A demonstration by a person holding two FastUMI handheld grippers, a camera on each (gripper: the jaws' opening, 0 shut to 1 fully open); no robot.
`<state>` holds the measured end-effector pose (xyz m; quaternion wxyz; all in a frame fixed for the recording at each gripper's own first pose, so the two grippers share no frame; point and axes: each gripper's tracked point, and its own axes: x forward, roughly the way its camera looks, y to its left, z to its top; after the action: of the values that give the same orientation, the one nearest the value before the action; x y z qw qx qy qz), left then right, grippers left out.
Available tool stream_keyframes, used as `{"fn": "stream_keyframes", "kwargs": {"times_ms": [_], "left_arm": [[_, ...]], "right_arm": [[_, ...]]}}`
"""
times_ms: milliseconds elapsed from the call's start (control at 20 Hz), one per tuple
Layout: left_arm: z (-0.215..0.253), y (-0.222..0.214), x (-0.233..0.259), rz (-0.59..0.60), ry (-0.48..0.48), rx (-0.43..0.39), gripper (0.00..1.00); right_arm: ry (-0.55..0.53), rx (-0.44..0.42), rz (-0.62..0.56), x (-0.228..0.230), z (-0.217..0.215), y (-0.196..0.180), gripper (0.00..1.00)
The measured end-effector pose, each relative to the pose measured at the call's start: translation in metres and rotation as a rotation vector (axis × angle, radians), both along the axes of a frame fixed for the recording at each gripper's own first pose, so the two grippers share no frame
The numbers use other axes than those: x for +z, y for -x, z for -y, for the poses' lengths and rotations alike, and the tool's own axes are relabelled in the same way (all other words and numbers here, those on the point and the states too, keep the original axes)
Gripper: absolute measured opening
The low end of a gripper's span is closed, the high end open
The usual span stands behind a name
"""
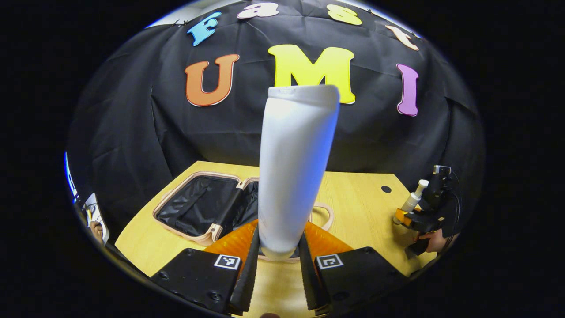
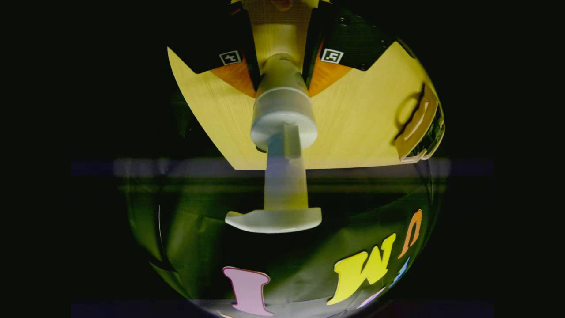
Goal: First open the suitcase, pack the skin care products into it, and then close the suitcase.
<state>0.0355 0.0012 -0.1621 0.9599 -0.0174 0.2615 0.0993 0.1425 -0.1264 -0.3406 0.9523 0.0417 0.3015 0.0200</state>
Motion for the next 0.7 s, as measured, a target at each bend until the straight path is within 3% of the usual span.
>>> {"fn": "stream_keyframes", "kwargs": {"times_ms": [400, 700], "left_arm": [[-0.073, -0.044, -0.043, -0.049, 0.046, -0.138, 0.48], [-0.096, -0.07, -0.131, -0.244, 0.266, -0.179, 0.47]], "right_arm": [[-0.064, 0.121, 0.038, 0.126, -0.07, 0.056, 0.48], [-0.176, 0.173, -0.011, 0.184, -0.13, 0.116, 0.48]]}}
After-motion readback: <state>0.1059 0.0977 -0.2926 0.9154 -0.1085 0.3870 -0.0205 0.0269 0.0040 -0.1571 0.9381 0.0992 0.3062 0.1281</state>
